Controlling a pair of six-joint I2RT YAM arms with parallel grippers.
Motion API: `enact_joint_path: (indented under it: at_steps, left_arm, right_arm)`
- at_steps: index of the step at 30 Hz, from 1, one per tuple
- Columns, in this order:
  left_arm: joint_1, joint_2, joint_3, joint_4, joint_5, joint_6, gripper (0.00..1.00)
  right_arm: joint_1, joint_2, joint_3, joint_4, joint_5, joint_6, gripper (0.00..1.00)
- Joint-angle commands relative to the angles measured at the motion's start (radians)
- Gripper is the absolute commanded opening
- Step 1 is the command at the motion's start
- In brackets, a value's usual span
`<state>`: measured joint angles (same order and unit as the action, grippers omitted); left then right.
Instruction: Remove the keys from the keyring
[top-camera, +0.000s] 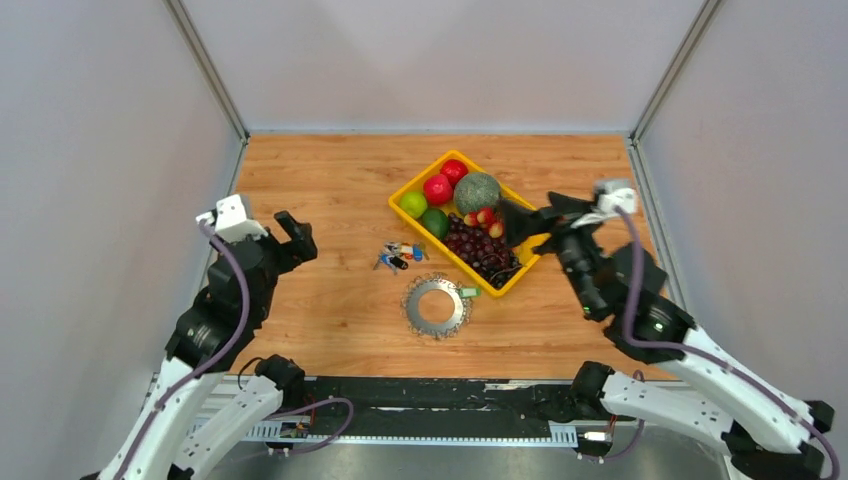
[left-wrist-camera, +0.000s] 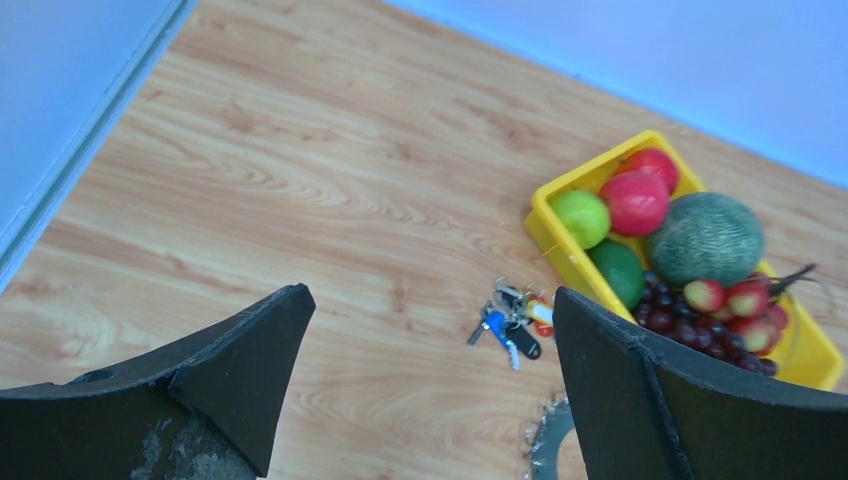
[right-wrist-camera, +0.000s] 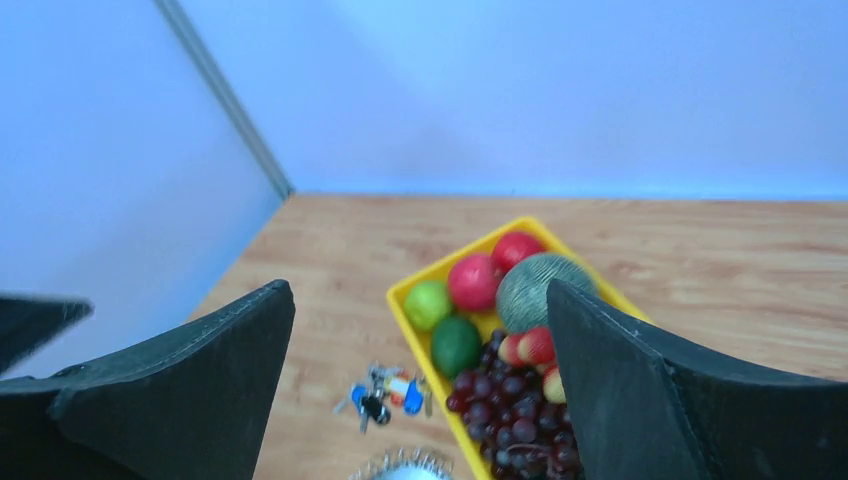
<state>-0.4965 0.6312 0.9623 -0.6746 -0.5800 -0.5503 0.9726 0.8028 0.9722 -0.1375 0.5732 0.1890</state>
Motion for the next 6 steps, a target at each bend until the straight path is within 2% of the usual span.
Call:
enact_joint_path:
  at_steps: [1, 6]
  left_arm:
    - [0.004, -0.133, -0.076, 0.130, 0.068, 0.104, 1.00]
    - [0.004, -0.148, -0.069, 0.110, 0.038, 0.167, 1.00]
  right_arm:
    - [-0.002, -0.158, -0.045, -0.068, 0.175, -0.094, 1.00]
    - [-0.002, -0.242, -0.024, -0.191, 0.185, -0.049, 1.00]
